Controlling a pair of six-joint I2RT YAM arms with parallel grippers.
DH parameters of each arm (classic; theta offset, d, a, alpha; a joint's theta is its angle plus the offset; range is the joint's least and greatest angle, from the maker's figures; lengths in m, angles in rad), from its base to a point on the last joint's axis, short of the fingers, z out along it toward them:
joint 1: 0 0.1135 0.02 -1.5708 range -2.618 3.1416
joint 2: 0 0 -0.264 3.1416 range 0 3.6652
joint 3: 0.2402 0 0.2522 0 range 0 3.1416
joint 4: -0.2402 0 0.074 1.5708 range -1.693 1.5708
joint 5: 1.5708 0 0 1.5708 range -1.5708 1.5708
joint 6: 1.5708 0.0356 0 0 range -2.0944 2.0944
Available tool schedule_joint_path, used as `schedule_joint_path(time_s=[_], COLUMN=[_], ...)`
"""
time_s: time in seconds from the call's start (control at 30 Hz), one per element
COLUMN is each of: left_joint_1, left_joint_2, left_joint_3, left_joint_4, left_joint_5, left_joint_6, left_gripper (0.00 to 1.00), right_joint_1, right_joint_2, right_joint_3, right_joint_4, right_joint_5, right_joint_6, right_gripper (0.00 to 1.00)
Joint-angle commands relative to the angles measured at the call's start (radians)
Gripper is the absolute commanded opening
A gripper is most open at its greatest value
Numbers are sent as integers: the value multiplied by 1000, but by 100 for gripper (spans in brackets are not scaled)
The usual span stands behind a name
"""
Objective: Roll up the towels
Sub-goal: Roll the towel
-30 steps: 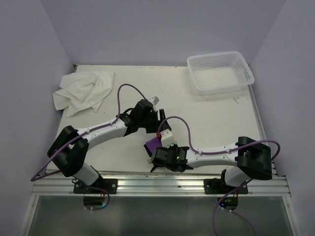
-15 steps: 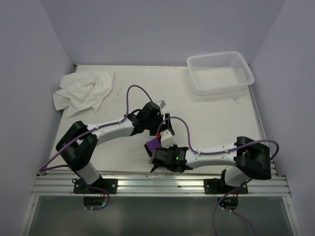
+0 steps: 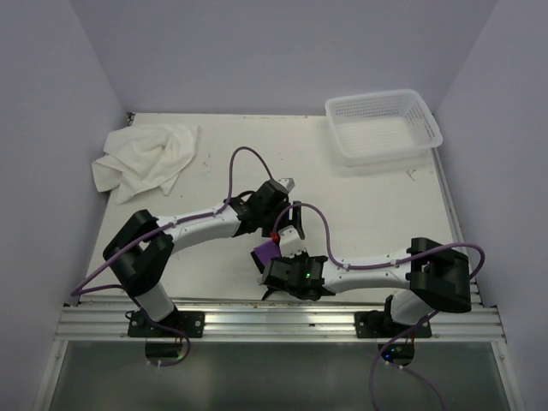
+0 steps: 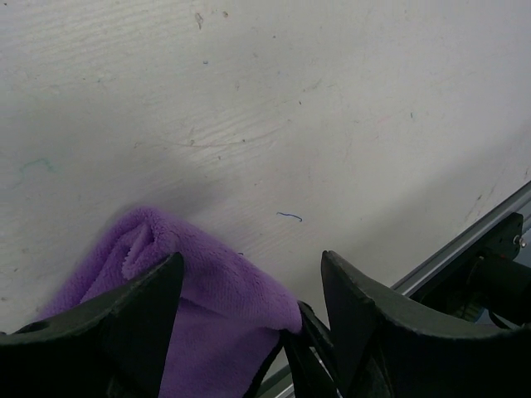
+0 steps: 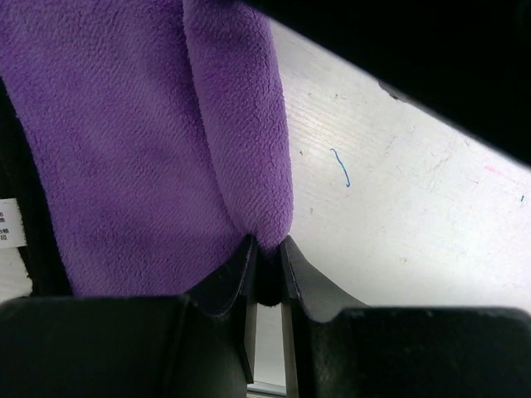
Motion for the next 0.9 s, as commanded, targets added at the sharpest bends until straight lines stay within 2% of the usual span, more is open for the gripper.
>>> schedule_joint_path(time_s=[0.0, 0.57, 0.87], left_joint_1=[-4, -10, -21], left_joint_2=[-26, -98, -70], left_joint_3=[49, 49, 32], left_joint_4=[-30, -70, -81], left_joint_5=[-42, -52, -81], left_joint_6=[27, 10, 27], left_gripper=[71, 72, 72], right_joint_1=[-2, -2, -3], right_joint_2=[12, 23, 18], right_joint_3=[36, 28, 13], right_joint_4=[24, 47, 52], right_joint_5=[43, 41, 41], right_joint_6=[12, 19, 28], right_gripper=[0, 0, 0])
